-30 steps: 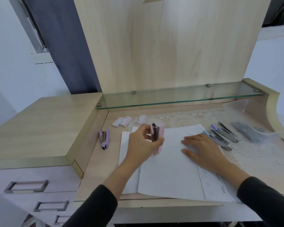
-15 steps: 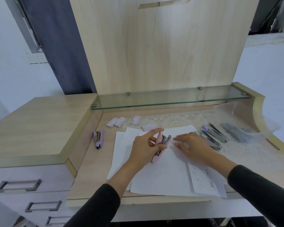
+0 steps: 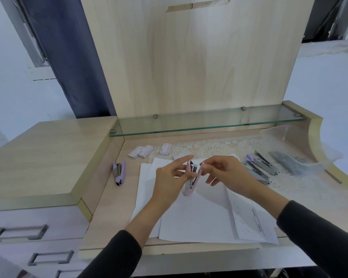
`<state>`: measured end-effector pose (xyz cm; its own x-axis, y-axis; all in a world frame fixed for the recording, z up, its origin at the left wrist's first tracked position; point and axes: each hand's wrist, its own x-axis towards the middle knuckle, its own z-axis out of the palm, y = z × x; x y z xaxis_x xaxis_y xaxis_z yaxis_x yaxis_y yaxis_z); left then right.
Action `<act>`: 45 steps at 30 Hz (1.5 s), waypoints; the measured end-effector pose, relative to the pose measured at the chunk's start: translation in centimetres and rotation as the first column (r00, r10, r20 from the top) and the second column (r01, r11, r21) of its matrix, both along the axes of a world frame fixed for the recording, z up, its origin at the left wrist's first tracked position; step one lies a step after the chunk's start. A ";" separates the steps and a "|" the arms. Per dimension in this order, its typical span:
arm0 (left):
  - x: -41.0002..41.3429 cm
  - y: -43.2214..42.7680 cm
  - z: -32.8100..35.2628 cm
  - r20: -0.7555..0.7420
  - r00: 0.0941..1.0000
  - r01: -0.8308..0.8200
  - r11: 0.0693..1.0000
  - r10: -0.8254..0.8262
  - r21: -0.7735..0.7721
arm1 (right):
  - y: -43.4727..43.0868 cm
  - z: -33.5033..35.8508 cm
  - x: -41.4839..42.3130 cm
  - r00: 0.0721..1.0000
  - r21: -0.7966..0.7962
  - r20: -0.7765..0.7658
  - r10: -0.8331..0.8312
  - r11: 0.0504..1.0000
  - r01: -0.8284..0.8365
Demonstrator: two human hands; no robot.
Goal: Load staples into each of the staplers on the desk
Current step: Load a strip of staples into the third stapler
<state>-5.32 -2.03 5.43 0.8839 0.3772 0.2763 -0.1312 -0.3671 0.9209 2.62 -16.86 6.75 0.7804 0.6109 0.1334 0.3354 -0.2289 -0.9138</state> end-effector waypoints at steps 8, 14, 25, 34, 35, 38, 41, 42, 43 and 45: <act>0.5 0.0 0.1 0.001 1.000 0.014 1.000 -0.014 0.028 | 0.2 0.1 -0.2 0.999 -0.007 -0.050 -0.017 1.000 0.017; 0.4 0.0 0.3 -0.014 1.000 0.019 1.000 -0.019 0.015 | 0.1 0.4 -0.4 0.998 -0.035 0.058 0.016 0.999 -0.014; 0.0 -0.5 -0.2 0.017 0.994 0.107 0.993 -0.106 -0.058 | 0.1 0.0 -0.8 0.974 -0.055 0.226 -0.016 0.998 0.029; -0.2 -0.3 -0.5 0.033 0.990 0.138 0.989 -0.137 -0.050 | -0.2 -0.2 -0.2 0.974 -0.061 0.224 -0.025 0.997 0.040; -0.3 -0.1 -0.5 0.038 0.990 0.137 0.989 -0.135 -0.061 | -0.5 -0.3 -0.1 0.984 -0.042 0.174 -0.034 0.998 0.042; -0.5 0.1 -0.7 0.044 0.989 0.147 0.987 -0.144 -0.065 | -0.7 -0.3 0.0 0.994 -0.014 0.105 -0.032 0.999 0.034; -0.6 0.5 -0.8 0.046 0.988 0.150 0.983 -0.146 -0.102 | -0.7 -0.3 -0.1 0.997 -0.028 0.078 -0.006 1.000 0.008; -0.8 0.7 -0.8 0.047 0.989 0.141 0.986 -0.137 -0.094 | -0.8 -0.2 0.0 0.996 -0.042 0.088 -0.002 0.999 0.005; -1.1 0.9 -0.8 0.045 0.992 0.121 0.990 -0.118 -0.066 | -0.9 -0.2 0.0 0.994 -0.061 0.106 -0.005 0.998 0.012; -1.7 1.4 -0.8 0.054 0.996 0.065 0.998 -0.065 -0.002 | -1.4 -0.3 0.1 0.989 -0.091 0.144 -0.028 0.995 0.041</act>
